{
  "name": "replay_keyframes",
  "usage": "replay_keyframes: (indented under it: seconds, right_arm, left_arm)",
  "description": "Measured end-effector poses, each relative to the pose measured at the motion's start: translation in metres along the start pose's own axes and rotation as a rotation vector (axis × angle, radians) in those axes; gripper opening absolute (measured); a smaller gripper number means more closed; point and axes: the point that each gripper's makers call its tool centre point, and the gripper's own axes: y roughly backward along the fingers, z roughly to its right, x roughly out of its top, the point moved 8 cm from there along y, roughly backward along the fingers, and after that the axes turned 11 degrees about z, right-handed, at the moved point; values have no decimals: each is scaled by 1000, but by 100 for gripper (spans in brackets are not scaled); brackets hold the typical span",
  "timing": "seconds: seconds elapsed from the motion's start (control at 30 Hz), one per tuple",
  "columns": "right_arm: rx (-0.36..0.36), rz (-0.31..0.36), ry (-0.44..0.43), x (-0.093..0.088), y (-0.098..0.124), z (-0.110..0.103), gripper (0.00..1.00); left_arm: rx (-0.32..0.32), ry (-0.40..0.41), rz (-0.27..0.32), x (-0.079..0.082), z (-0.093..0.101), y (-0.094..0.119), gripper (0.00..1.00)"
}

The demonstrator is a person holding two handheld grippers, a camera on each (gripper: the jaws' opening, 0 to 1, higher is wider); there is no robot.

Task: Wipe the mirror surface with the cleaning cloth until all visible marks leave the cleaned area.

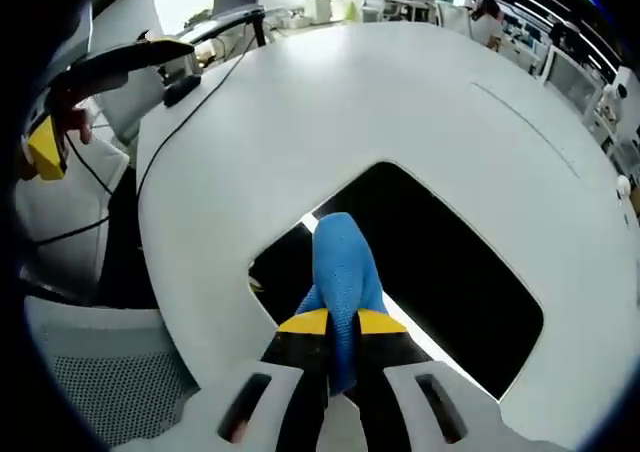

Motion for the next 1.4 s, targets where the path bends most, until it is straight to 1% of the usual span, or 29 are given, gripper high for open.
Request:
replay_keyframes:
  seconds: [0.17, 0.3, 0.53, 0.8, 1.4]
  right_arm:
    - [5, -1, -2, -3, 3, -6, 3]
    - [8, -4, 28, -6, 5, -13, 3]
    - [10, 3, 19, -8, 6, -14, 3]
    - [30, -3, 1, -10, 9, -19, 3]
    - [40, -2, 19, -11, 9, -21, 3]
  left_arm:
    - [-2, 0, 3, 0, 1, 0, 100]
    - [-4, -3, 4, 0, 3, 2, 100]
    - [8, -7, 8, 1, 2, 6, 100]
    - [17, -4, 6, 0, 5, 9, 100]
    - [22, -12, -2, -2, 7, 12, 100]
